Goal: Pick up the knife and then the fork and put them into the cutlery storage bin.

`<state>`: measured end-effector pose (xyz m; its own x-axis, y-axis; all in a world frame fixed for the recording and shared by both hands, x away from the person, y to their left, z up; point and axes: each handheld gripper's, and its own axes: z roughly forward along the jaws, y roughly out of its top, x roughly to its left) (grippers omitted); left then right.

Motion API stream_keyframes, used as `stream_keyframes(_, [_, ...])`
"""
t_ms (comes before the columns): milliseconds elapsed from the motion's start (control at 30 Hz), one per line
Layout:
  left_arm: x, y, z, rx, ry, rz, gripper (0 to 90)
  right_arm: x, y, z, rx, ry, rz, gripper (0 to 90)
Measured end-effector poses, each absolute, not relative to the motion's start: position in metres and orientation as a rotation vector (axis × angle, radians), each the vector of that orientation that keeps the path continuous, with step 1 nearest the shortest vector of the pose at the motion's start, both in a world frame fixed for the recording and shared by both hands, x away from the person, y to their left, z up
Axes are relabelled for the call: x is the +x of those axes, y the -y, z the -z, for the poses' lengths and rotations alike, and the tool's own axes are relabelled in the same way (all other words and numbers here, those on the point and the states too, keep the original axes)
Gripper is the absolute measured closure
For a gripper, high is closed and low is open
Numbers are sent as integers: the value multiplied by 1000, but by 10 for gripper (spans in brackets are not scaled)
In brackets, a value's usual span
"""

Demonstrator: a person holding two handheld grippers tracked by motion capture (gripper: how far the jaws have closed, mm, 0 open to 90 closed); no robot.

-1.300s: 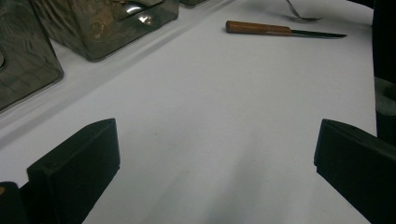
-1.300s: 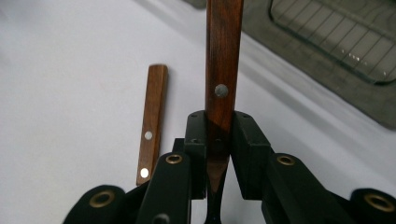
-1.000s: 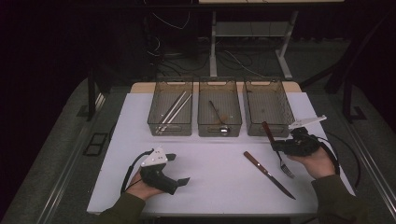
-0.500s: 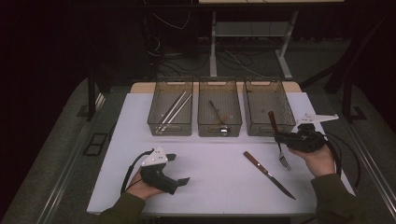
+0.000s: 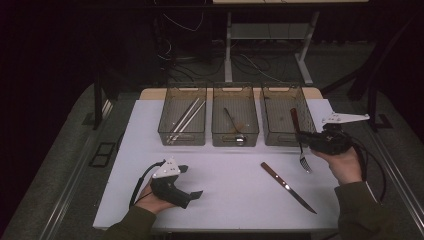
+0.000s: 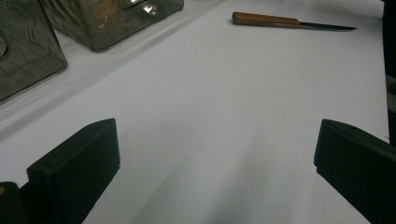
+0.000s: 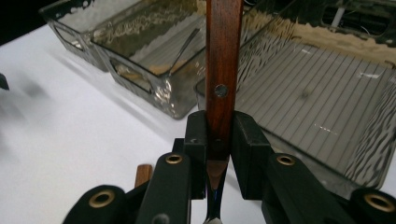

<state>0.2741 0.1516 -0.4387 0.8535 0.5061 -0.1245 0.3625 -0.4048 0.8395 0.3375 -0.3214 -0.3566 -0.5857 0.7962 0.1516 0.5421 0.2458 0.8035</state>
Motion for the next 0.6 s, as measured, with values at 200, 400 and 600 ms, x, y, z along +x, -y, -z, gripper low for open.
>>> stream_keyframes(200, [274, -151, 439, 2039, -637, -181, 0, 343, 325, 343, 1250, -2184, -1304, 773])
stream_keyframes(400, [274, -151, 439, 2038, -637, -184, 0, 355, 326, 329, 1256, -2139, -1304, 773])
stream_keyframes(600, [274, -150, 439, 2032, -641, -182, 0, 370, 326, 320, 1271, -2107, -1286, 773])
